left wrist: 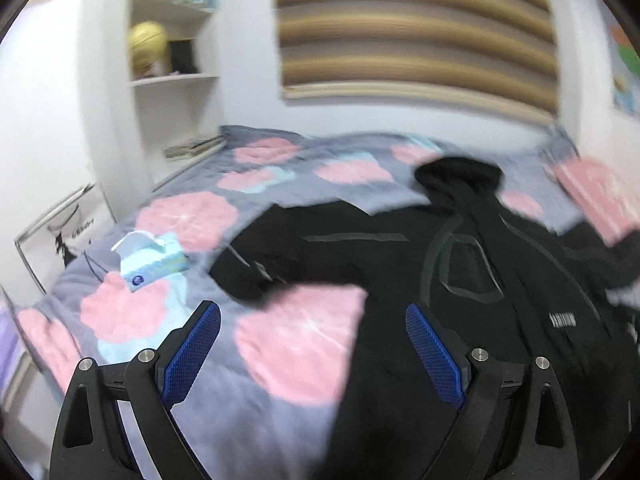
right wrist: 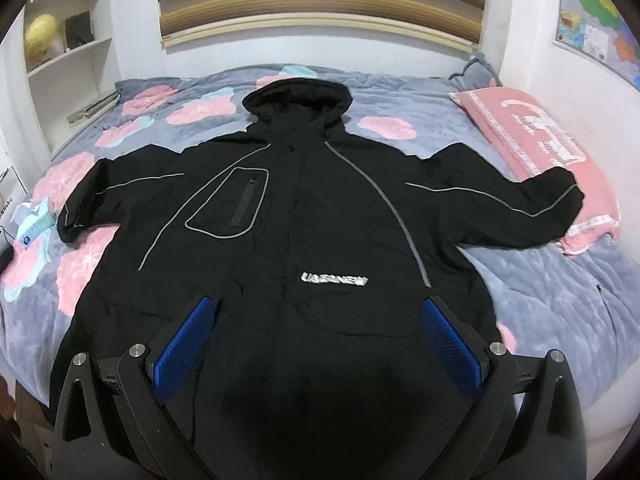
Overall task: Fold large clothes
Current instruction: 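Grasp the jacket sleeve cuff with the left gripper and lift it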
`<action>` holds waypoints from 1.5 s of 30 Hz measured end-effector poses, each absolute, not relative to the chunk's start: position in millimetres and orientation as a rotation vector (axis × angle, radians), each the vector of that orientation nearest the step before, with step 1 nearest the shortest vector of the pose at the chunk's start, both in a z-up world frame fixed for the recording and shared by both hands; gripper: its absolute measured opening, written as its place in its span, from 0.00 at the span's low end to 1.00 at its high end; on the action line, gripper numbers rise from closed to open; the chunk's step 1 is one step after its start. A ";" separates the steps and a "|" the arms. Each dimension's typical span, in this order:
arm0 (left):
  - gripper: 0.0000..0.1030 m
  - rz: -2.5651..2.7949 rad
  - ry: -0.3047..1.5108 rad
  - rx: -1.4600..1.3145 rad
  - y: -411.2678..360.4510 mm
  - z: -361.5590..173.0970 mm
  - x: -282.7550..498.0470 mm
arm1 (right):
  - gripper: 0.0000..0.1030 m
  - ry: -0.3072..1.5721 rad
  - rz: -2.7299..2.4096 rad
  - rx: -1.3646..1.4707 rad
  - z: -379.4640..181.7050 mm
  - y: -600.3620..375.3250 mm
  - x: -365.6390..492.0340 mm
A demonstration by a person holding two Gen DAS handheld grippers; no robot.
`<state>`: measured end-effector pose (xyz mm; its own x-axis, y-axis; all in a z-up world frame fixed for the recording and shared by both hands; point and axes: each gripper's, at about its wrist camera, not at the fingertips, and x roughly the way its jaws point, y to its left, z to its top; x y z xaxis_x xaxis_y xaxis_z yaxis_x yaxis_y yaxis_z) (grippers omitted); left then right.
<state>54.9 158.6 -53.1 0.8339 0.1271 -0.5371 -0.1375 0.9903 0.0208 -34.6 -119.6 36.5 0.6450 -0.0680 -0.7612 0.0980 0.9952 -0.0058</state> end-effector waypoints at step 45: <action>0.18 -0.104 0.927 -0.230 358.0 -32.5 299.0 | 1.00 1.163 -0.188 -0.066 169.8 18.2 161.4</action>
